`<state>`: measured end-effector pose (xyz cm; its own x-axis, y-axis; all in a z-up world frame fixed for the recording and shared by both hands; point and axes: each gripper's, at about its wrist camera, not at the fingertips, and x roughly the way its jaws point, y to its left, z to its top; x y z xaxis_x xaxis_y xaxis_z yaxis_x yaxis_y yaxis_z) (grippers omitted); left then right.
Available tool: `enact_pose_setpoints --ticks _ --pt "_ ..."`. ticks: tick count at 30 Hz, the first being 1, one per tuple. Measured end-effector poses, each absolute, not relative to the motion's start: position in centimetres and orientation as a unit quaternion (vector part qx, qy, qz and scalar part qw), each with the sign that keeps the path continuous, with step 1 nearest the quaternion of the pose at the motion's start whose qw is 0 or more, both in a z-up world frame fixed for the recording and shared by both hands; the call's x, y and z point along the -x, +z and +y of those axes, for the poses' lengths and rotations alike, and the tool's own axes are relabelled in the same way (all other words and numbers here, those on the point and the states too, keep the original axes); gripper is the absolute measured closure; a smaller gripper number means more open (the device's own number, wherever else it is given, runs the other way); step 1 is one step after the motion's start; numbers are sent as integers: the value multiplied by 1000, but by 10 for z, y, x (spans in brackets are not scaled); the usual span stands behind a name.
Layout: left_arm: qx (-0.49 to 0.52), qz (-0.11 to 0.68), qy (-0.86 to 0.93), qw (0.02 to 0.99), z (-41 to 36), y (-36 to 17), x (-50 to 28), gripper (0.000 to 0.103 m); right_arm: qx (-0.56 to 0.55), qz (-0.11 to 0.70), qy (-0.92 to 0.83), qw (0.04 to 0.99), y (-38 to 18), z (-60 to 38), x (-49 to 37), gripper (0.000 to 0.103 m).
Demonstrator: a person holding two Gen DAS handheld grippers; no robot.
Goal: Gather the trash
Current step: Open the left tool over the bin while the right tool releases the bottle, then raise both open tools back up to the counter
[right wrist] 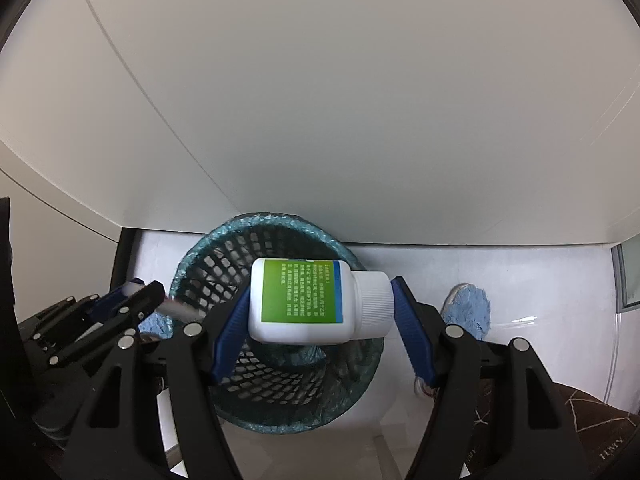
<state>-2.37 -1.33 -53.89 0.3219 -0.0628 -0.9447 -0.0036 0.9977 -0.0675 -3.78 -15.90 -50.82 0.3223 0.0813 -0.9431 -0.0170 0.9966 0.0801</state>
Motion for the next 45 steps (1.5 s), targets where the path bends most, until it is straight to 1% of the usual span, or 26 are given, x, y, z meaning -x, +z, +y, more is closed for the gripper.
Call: enact_pose_setpoints --ticks 1,3,4,6,7,12,13,15,20,23,27,31,33,35,36,39,40,42,45 --pt "33 586 -17 810 -12 -542 23 75 -29 584 31 811 -510 -160 39 39" --pt "38 588 -10 808 -10 -543 22 59 -22 586 30 809 -512 -160 38 39" --pt "36 587 -7 809 -9 -543 22 56 -22 586 30 809 -512 -159 39 39" --pt "31 584 -2 811 -8 -540 18 45 -25 588 33 808 -513 -159 37 39" --pt "29 582 -1 813 -7 -538 17 42 -26 588 33 808 -513 -158 37 39" --pt "18 560 19 828 4 -525 13 15 -31 596 44 801 -519 -152 35 39" --pt "14 553 23 833 7 -524 12 14 -29 597 47 800 -522 -149 35 39" --pt "12 546 30 837 14 -523 10 8 -18 598 52 799 -531 -141 34 39" --pt "15 555 43 831 30 -543 2 7 -18 607 59 792 -557 -133 25 39" --pt "51 573 52 817 44 -554 -1 7 -17 617 60 784 -575 -128 22 39" --pt "60 572 64 815 49 -554 -2 7 -16 626 73 776 -592 -121 20 39" --pt "70 574 63 813 50 -552 -6 7 -8 631 85 771 -596 -114 19 38" --pt "63 571 61 816 47 -548 -9 7 -2 630 86 772 -594 -111 19 37" --pt "54 564 58 822 46 -541 -9 7 3 623 86 777 -587 -110 20 31" --pt "50 561 56 825 44 -537 -9 7 3 619 85 780 -583 -110 19 30" --pt "47 555 55 829 43 -526 -7 7 -4 612 76 787 -570 -117 20 22" --pt "47 554 54 830 43 -522 -7 7 -7 609 72 790 -565 -119 20 21" --pt "45 550 47 833 42 -508 -6 7 -15 603 64 795 -550 -126 18 17" --pt "42 541 30 839 39 -481 1 7 -28 587 52 808 -519 -139 18 15"
